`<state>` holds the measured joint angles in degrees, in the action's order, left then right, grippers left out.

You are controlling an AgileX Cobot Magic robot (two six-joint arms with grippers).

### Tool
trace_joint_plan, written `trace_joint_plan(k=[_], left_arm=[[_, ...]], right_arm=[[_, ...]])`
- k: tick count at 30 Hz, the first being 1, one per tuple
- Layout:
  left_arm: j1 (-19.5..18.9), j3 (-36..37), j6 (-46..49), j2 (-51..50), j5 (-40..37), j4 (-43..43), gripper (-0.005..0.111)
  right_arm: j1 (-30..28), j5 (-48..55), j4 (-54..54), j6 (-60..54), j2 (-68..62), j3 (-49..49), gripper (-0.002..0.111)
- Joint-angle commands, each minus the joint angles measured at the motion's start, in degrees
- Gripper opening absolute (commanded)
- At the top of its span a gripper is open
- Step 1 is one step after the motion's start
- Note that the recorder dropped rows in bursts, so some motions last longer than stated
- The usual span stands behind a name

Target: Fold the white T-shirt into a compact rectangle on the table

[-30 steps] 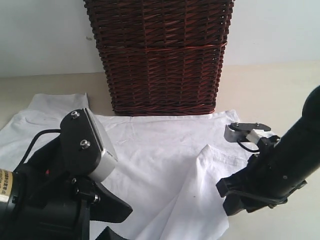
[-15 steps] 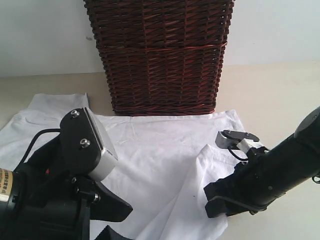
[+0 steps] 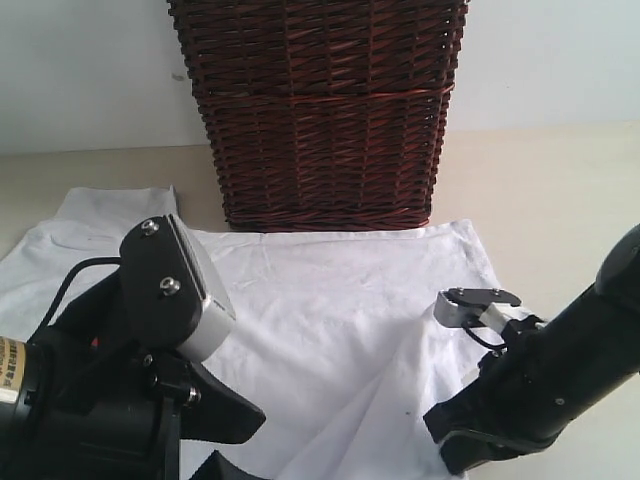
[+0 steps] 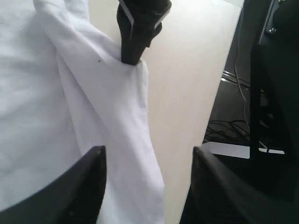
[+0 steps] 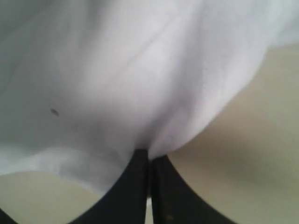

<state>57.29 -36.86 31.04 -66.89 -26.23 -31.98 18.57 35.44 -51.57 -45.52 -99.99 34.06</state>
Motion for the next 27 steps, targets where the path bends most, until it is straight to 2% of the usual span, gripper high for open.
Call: trace_joint_plan(k=[1,5,9,12,15,19,21,22,23,24,26,27], left_arm=[[-0.2,0.2,-0.1,0.5,0.7,-0.1,0.054],[-0.2,0.2,-0.1,0.5,0.7,-0.1,0.054],[-0.2,0.2,-0.1,0.5,0.7,-0.1,0.054],[-0.2,0.2,-0.1,0.5,0.7,-0.1,0.054],[-0.2,0.2,-0.1,0.5,0.7,-0.1,0.054],[-0.2,0.2,-0.1,0.5,0.9,-0.1,0.054],[-0.2,0.2,-0.1,0.5,0.9,-0.1,0.054],[-0.2,0.2,-0.1,0.5,0.9,-0.1,0.054],[-0.2,0.2,-0.1,0.5,0.9,-0.1,0.054],[-0.2,0.2,-0.1,0.5,0.9,-0.1,0.054],[-0.2,0.2,-0.1,0.5,0.7,0.1,0.054],[-0.2,0.2,-0.1,0.5,0.7,0.1,0.054]], right_arm=[[0.1,2.4,-1.6,-2.7,2.9,-0.4,0.0],[0.1,2.4,-0.3,0.5,8.3,-0.3,0.0],[0.1,4.7,4.1,8.3,12.1,1.8,0.0],[0.1,7.6,3.4,8.5,12.6,4.4,0.0],[2.3,5.8,2.0,8.5,11.5,7.2,0.0],[8.8,-2.7,-1.5,6.6,4.9,14.7,0.002],[9.4,-2.9,-3.0,6.6,0.6,19.8,0.018],[9.4,-2.0,-4.3,6.6,-2.0,22.4,0.033],[9.4,-1.5,-4.2,6.6,-3.8,23.9,0.044],[9.4,-1.2,-3.4,6.6,-4.6,24.4,0.049],[9.4,-1.1,3.4,7.3,-5.0,24.7,0.051],[9.4,-0.9,10.8,12.0,-4.8,24.7,0.051]])
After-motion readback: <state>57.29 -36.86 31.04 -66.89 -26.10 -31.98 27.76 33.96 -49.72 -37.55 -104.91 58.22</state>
